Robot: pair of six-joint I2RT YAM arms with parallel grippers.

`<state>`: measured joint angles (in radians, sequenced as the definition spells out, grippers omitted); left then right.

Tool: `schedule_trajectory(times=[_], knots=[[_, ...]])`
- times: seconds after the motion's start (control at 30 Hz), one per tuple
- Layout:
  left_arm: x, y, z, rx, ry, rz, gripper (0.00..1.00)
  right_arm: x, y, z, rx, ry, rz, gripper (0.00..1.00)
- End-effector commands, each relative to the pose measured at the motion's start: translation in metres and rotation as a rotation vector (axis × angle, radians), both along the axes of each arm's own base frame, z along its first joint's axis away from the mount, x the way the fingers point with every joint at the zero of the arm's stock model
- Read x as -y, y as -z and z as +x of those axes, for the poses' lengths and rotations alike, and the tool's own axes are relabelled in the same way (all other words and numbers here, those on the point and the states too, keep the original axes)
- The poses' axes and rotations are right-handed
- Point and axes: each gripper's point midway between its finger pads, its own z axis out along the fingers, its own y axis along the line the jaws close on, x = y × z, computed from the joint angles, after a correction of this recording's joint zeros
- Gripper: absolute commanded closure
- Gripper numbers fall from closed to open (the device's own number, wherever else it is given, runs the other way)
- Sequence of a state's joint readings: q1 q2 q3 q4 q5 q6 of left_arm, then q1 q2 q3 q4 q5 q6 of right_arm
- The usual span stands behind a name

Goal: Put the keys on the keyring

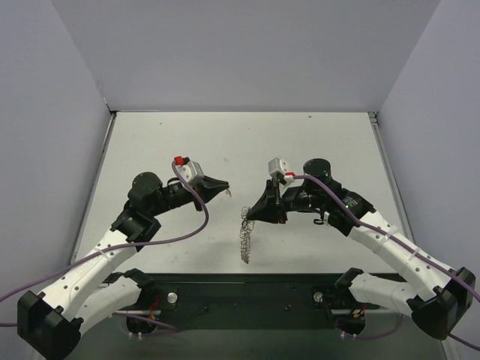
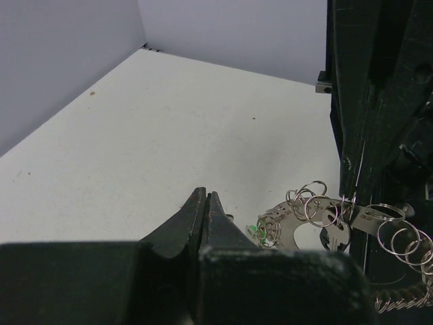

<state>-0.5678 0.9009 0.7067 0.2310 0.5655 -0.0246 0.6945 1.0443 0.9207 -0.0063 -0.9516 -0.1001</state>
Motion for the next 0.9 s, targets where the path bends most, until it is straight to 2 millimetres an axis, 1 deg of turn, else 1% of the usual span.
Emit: schedule_trajectory(times=[0.0,0.2,0.4,0.57,0.73,0.77,0.87], knots=[[0.007,-0.023,-0.019,0.129,0.113,-0.022,1.00,-0.008,-0.040,-0.008,0.101,-0.086,0.092,1.00],[0.014,-0.024,-0.035,0.131,0.215,-0.010,1.00,-0.009,-0.041,-0.011,0.103,-0.102,0.085,1.00],[0.018,-0.023,-0.040,0.126,0.242,-0.008,1.00,-0.012,-0.039,-0.012,0.091,-0.124,0.078,1.00],[0.021,-0.028,-0.045,0.139,0.264,-0.010,1.00,-0.016,-0.040,-0.013,0.090,-0.142,0.078,1.00],[0.024,-0.027,-0.052,0.146,0.295,0.001,1.00,-0.019,-0.041,-0.012,0.090,-0.155,0.078,1.00],[0.025,-0.025,-0.054,0.143,0.309,0.006,1.00,-0.018,-0.037,-0.014,0.070,-0.161,0.064,1.00],[0.027,-0.024,-0.059,0.147,0.334,0.016,1.00,-0.019,-0.038,-0.016,0.066,-0.177,0.064,1.00]])
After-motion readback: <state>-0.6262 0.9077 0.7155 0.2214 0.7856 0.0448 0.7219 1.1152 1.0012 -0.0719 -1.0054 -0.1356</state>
